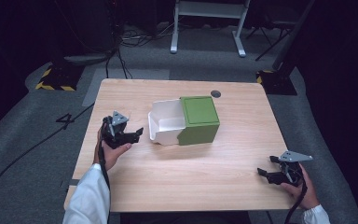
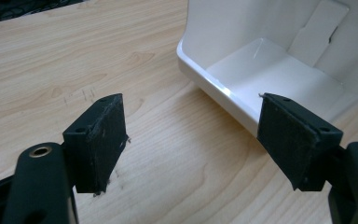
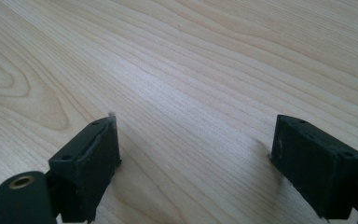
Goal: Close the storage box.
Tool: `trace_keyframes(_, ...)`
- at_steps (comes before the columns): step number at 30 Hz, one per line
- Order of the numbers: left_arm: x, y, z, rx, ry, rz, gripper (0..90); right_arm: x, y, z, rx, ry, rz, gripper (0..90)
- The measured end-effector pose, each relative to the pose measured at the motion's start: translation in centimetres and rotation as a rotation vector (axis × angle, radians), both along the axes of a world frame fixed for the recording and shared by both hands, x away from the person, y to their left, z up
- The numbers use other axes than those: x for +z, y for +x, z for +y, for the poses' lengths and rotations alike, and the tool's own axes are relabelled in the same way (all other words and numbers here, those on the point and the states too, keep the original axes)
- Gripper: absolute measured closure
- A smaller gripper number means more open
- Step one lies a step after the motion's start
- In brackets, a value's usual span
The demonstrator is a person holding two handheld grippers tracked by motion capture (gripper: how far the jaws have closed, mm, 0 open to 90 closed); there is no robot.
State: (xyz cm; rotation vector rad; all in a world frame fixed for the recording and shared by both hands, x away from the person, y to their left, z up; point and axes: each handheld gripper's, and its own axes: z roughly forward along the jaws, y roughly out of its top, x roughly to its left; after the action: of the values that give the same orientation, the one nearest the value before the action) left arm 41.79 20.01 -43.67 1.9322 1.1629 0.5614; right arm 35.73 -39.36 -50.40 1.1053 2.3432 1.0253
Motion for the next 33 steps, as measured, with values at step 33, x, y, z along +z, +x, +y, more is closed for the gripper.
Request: trace_keyframes(33,-4.0,6.1,-4.8,-0.037,-0.015,0.178,46.7,0.0,0.0,0.0,-0.003,-0.001,0.0,15.1)
